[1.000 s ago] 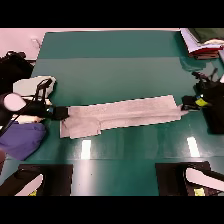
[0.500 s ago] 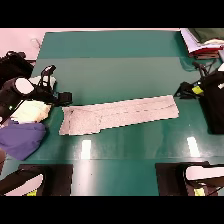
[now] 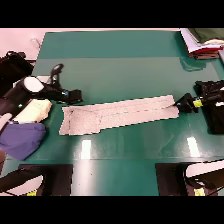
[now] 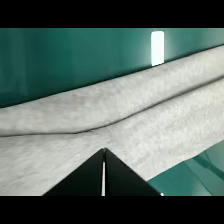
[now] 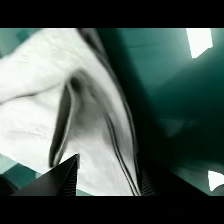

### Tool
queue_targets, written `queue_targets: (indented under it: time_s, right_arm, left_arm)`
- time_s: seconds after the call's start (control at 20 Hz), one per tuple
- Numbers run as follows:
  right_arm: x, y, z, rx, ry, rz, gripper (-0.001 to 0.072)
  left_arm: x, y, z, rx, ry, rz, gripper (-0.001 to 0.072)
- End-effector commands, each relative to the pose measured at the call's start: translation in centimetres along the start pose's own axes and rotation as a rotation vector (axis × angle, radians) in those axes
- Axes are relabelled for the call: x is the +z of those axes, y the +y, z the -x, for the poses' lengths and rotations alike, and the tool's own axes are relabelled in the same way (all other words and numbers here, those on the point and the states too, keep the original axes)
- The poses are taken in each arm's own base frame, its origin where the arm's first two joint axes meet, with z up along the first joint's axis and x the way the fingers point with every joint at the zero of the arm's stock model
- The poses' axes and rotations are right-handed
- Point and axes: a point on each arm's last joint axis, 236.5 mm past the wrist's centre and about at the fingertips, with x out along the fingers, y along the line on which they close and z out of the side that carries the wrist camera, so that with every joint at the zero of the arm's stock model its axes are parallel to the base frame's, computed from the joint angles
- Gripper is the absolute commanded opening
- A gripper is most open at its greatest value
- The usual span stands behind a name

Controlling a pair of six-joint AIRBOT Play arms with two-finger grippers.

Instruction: Fold the shirts.

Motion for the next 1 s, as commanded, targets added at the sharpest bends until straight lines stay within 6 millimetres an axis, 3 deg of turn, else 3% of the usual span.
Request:
queue_targets:
  time_s: [0.0, 0.1, 0.15, 0.2, 0.3, 0.45, 0.65, 0.8, 0.95]
  right_arm:
    - [0.0, 2.4, -2.7, 0.073, 0.026, 0.057, 0.0405]
    - [-0.6, 3.8, -3.8, 0.068, 0.059, 0.11, 0.0218]
    - [-0.7, 4.5, -3.8, 0.07, 0.072, 0.132, 0.0043]
    - [-0.7, 5.4, -3.4, 0.076, 0.085, 0.16, 0.0012]
    - [-0.7, 8.1, -1.4, 0.084, 0.075, 0.24, 0.0012]
    - [-0.3, 13.8, 2.6, 0.056, -0.039, 0.373, 0.0012]
    - [-2.3, 22.3, 7.2, 0.041, -0.163, 0.557, 0.0012]
    - [-4.8, 27.4, 8.4, 0.053, -0.203, 0.666, 0.0012]
    - [-7.2, 31.4, 8.3, 0.076, -0.205, 0.76, 0.0012]
  left_arm:
    - [-1.4, -3.9, -4.6, -0.065, 0.028, -0.017, 0.0022]
    - [-2.0, -6.0, -7.4, -0.096, 0.05, -0.024, 0.0022]
    - [-2.3, -6.9, -8.5, -0.103, 0.07, -0.038, 0.0022]
    - [-2.5, -7.9, -9.7, -0.109, 0.088, -0.057, 0.0022]
    - [-2.7, -9.7, -11.6, -0.123, 0.112, -0.091, 0.0021]
    - [-3.0, -11.5, -14.3, -0.137, 0.138, -0.119, 0.0021]
    - [-3.4, -12.1, -16.6, -0.145, 0.162, -0.111, 0.0022]
    - [-3.7, -11.6, -17.2, -0.136, 0.172, -0.104, 0.0022]
    - [-3.7, -11.3, -17.7, -0.128, 0.172, -0.079, 0.0021]
